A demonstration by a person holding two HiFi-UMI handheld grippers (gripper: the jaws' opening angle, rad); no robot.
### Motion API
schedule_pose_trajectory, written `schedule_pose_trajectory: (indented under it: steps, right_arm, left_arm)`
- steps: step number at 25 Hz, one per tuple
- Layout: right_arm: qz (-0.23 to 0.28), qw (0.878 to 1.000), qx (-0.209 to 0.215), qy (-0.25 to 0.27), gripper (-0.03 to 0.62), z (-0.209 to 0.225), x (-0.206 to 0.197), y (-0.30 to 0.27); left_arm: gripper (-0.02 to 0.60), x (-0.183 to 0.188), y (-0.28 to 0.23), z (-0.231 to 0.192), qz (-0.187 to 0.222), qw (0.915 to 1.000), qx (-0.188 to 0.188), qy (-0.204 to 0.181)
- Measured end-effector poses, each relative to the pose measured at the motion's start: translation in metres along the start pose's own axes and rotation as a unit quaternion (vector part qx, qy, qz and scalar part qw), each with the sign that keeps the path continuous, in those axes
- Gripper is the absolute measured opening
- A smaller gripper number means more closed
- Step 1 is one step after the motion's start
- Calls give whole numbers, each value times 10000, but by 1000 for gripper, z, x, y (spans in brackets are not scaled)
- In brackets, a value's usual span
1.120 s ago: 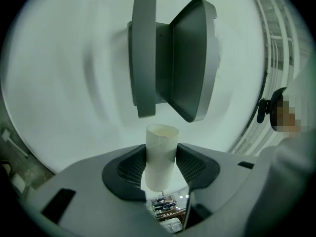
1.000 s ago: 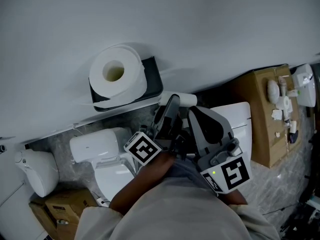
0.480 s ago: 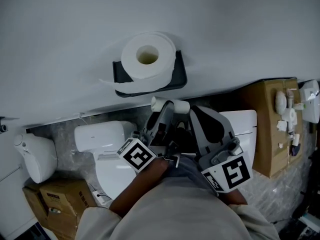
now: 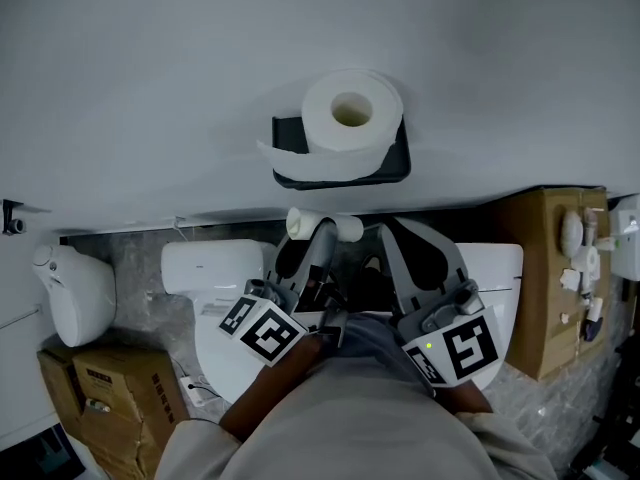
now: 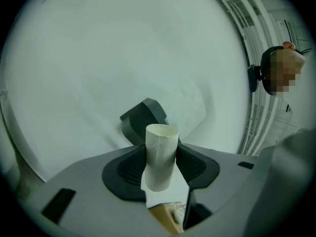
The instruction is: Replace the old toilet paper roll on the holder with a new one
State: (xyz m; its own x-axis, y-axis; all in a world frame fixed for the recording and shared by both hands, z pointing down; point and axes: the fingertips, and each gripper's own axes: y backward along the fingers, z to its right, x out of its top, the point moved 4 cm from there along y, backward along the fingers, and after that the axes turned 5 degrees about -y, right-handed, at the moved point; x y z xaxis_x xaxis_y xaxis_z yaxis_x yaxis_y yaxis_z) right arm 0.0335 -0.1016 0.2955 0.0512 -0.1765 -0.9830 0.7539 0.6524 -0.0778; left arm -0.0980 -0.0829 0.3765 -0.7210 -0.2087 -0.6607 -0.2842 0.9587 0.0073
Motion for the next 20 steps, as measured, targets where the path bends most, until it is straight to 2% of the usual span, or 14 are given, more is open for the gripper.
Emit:
schedule_pose_trajectory:
  steps: [6,12,20]
  right_arm:
    - [67,9998,173,-19,17,-11,2,-7]
    - [141,9995,278,-86,16,-21,1,-16]
    - [211,9993,284,-130,17,-24,2,-15]
  left_arm:
    - [195,25,23,0,217,9979,211,-564]
    - [193,49,38,6,433,9901,291,-1303]
    - [183,59,41,14,526,9891,130,-1370]
